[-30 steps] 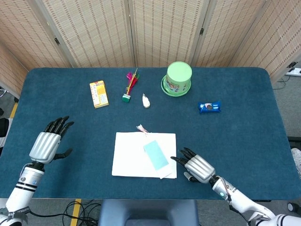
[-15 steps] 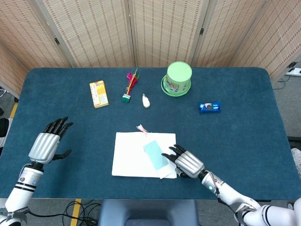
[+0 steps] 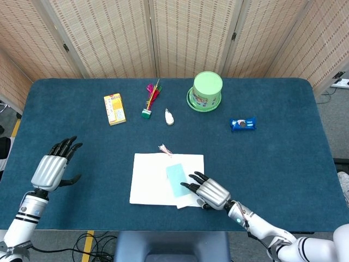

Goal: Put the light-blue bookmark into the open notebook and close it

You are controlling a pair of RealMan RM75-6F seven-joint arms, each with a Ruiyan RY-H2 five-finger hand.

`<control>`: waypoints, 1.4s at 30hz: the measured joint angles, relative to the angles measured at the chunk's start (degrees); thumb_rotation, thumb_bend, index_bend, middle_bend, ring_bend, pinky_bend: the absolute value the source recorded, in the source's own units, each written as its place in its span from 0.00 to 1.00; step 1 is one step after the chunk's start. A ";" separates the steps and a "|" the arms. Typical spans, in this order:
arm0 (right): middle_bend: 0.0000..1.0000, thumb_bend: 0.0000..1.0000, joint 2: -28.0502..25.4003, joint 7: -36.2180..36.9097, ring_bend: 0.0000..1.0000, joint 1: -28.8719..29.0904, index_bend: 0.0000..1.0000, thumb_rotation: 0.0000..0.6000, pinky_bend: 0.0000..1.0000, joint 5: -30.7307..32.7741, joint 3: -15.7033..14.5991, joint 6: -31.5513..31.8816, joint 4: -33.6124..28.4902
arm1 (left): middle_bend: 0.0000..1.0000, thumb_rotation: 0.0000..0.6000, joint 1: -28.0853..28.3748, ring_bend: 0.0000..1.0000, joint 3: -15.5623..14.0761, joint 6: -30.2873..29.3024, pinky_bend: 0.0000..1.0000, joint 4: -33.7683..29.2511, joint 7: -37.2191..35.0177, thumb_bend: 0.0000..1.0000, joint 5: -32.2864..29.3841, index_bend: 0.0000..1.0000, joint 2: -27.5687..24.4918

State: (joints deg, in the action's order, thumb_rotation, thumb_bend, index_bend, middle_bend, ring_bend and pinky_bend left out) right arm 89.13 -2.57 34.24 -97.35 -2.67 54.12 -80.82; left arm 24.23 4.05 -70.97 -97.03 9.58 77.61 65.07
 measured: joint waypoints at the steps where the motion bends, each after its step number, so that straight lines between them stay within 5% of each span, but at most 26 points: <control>1: 0.30 0.47 0.16 -0.09 0.00 0.18 0.00 1.00 0.02 -0.07 -0.04 0.05 -0.11 | 0.04 1.00 -0.03 0.04 0.00 0.06 0.15 0.01 -0.07 0.27 0.03 0.14 -0.03; 15: 0.29 0.46 2.56 -0.77 0.00 2.75 0.00 1.00 0.01 -0.70 0.50 0.35 -1.01 | 0.03 1.00 -0.93 0.04 0.27 0.34 0.15 0.34 -0.95 0.27 -0.05 0.14 -0.92; 25: 0.00 0.15 4.56 -3.67 0.00 4.66 0.00 1.00 0.00 -1.46 0.40 -0.50 -0.91 | 0.03 1.00 -1.01 0.04 0.39 0.87 0.15 -0.11 -0.77 0.27 0.33 0.14 -1.11; 42: 0.00 0.14 9.92 -6.60 0.00 9.61 0.00 1.00 0.00 3.52 4.21 -5.64 3.07 | 0.03 1.00 -1.55 0.04 0.60 1.56 0.15 1.04 -1.78 0.27 -0.23 0.13 -1.10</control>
State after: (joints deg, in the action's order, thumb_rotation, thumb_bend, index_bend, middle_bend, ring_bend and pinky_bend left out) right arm 99.05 -9.17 43.85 -93.83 1.54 48.49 -77.75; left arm 22.68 4.65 -69.41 -95.99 7.79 77.38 63.98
